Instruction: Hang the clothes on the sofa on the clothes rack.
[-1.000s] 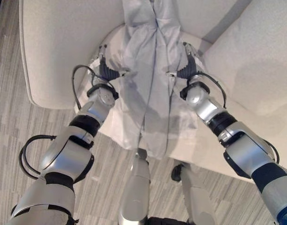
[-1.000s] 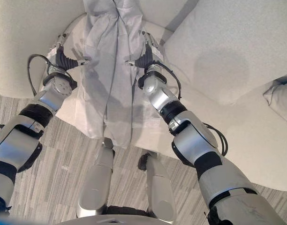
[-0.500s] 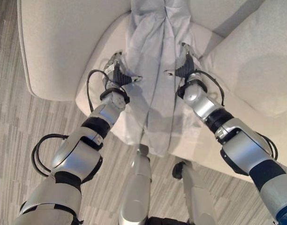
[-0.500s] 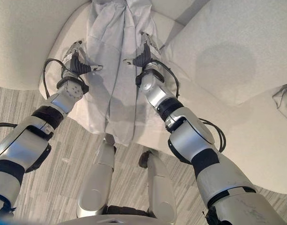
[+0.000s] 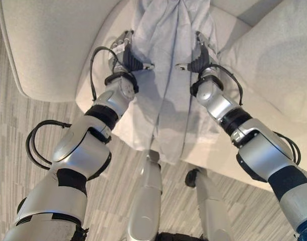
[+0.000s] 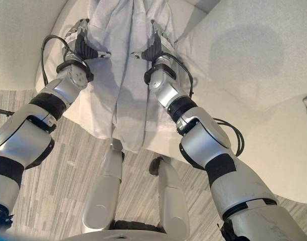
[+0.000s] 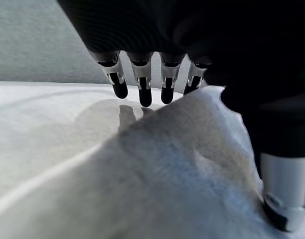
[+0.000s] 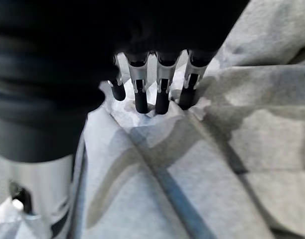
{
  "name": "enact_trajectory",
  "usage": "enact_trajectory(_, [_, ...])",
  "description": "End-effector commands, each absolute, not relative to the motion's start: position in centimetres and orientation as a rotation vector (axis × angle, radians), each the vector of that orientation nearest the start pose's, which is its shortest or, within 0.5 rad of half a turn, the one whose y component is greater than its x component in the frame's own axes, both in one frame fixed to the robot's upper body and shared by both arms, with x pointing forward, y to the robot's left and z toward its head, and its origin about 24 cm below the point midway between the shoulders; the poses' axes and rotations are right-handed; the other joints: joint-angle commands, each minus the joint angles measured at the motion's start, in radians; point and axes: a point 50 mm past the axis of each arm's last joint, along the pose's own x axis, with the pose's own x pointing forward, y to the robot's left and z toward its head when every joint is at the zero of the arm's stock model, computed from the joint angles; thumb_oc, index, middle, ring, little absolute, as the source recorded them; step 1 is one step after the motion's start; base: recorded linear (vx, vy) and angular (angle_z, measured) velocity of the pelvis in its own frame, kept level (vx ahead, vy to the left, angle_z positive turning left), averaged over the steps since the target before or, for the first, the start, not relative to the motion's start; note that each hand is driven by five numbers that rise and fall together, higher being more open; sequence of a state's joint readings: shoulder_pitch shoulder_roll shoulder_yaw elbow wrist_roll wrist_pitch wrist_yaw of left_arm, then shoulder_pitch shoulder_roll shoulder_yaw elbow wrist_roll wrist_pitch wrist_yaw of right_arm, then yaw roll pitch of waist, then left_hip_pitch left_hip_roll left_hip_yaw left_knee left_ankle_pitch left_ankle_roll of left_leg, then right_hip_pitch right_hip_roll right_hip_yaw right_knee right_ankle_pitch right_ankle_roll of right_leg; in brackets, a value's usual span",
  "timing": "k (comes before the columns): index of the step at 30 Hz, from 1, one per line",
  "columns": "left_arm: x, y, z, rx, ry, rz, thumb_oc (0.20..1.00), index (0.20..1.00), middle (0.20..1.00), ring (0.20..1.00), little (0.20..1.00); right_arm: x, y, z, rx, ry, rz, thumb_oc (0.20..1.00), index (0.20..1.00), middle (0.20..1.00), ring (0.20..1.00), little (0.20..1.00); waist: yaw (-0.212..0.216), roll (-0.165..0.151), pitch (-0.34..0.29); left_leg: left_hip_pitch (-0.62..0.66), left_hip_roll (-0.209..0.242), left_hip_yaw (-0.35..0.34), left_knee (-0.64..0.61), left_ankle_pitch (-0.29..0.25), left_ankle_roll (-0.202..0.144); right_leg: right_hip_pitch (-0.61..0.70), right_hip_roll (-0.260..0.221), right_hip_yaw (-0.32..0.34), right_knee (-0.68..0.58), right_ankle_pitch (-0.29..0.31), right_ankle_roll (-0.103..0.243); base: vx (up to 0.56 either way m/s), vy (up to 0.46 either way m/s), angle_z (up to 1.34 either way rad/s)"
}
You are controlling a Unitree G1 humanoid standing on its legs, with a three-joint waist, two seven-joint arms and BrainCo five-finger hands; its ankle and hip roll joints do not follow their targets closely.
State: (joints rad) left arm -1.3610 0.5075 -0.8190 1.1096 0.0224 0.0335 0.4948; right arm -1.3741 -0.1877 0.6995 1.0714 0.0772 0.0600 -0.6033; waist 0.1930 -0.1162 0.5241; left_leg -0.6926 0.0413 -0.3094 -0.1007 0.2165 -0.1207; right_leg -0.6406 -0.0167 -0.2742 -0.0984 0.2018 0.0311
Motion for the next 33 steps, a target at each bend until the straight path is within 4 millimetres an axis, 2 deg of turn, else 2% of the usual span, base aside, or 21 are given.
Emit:
enact_trajectory(1, [42.2, 18.2, 29.4, 1.108, -0.425, 0.466, 1.000, 1.000, 1.000, 1.000, 1.000, 41.4, -5.1, 25.4, -0.711, -0.463, -0.214, 1.000, 1.000, 1.000, 1.000, 1.000, -0.014, 0.002, -0.004, 0.024, -0.038, 0.058, 0.013, -0.030, 0.042, 0.067, -0.019, 0.106, 0.011, -0.061, 0.124, 0.00, 0.000, 0.00])
enact_trajectory(12, [41.5, 18.4, 32.9, 1.120, -0.511, 0.539, 1.000, 1.000, 1.000, 1.000, 1.000, 41.2, -5.5, 27.7, -0.713, -0.538, -0.267, 1.000, 1.000, 1.000, 1.000, 1.000, -0.027, 0.003, -0.004, -0.012, -0.042, 0.076, 0.013, -0.023, 0.050, 0.032, -0.026, 0.118, 0.011, -0.056, 0.128, 0.00, 0.015, 0.00])
enact_trajectory(21, [41.3, 17.7, 33.1, 1.097, -0.564, 0.578, 1.000, 1.000, 1.000, 1.000, 1.000, 40.2, -2.9, 27.6, -0.791, -0.636, -0.255, 1.000, 1.000, 1.000, 1.000, 1.000, -0.022, 0.003, -0.004, -0.018, -0.038, 0.069, 0.015, -0.032, 0.053, 0.019, -0.021, 0.125, 0.011, -0.060, 0.124, 0.00, 0.005, 0.00])
enact_trajectory(22, [41.2, 16.7, 33.2, 1.095, -0.608, 0.597, 1.000, 1.000, 1.000, 1.000, 1.000, 39.7, -1.9, 28.0, -0.785, -0.681, -0.256, 1.000, 1.000, 1.000, 1.000, 1.000, -0.021, 0.005, -0.004, -0.027, -0.041, 0.064, 0.014, -0.028, 0.054, 0.005, -0.021, 0.128, 0.011, -0.058, 0.124, 0.00, 0.000, 0.00])
enact_trajectory(23, [41.2, 16.7, 33.1, 1.096, -0.606, 0.596, 0.944, 0.944, 0.944, 0.944, 0.944, 39.7, -1.9, 27.9, -0.785, -0.679, -0.255, 1.000, 1.000, 1.000, 1.000, 1.000, -0.019, 0.006, -0.004, -0.021, -0.039, 0.065, 0.015, -0.035, 0.053, 0.011, -0.019, 0.129, 0.011, -0.062, 0.123, 0.00, 0.000, 0.00])
enact_trajectory(24, [41.2, 15.9, 33.0, 1.089, -0.633, 0.601, 1.000, 1.000, 1.000, 1.000, 1.000, 39.4, -1.4, 27.9, -0.782, -0.704, -0.261, 1.000, 1.000, 1.000, 1.000, 1.000, -0.019, 0.007, -0.004, -0.025, -0.042, 0.063, 0.014, -0.036, 0.053, 0.006, -0.021, 0.128, 0.011, -0.063, 0.122, 0.00, 0.000, 0.00])
enact_trajectory(33, [41.2, 15.0, 32.9, 1.087, -0.652, 0.588, 1.000, 1.000, 1.000, 1.000, 1.000, 39.2, -0.7, 27.3, -0.886, -0.735, -0.255, 1.000, 1.000, 1.000, 1.000, 1.000, -0.029, 0.007, -0.004, -0.040, -0.049, 0.065, 0.014, -0.028, 0.050, -0.008, -0.030, 0.120, 0.011, -0.054, 0.125, 0.00, 0.000, 0.00])
